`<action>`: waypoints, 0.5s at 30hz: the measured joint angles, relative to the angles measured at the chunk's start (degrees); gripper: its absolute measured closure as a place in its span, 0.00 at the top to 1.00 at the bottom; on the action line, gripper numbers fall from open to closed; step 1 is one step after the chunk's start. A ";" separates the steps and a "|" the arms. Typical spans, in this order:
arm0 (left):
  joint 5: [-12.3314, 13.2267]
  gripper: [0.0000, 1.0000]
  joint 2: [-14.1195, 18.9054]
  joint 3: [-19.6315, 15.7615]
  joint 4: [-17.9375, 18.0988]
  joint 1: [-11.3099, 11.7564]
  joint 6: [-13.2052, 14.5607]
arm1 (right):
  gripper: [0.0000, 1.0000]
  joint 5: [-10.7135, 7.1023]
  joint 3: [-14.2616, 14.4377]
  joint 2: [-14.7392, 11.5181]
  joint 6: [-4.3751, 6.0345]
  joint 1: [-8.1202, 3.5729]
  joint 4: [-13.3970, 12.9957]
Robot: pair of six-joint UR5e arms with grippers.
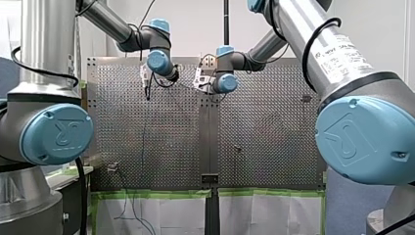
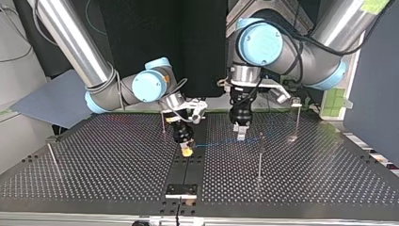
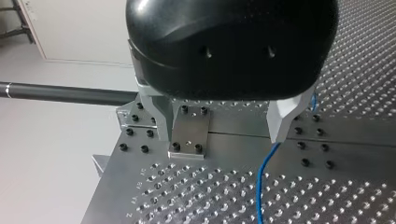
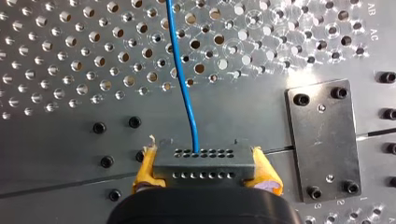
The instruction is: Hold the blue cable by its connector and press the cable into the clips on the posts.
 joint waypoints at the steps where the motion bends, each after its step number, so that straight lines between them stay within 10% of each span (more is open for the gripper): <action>1: -0.48 1.00 -0.49 0.48 0.07 -0.02 0.03 | 0.00 0.01 0.00 -0.01 0.00 -0.01 0.00; 15: -3.74 1.00 -4.29 3.60 -0.75 2.07 1.94 | 0.00 -0.05 0.00 -0.03 -0.02 -0.17 0.03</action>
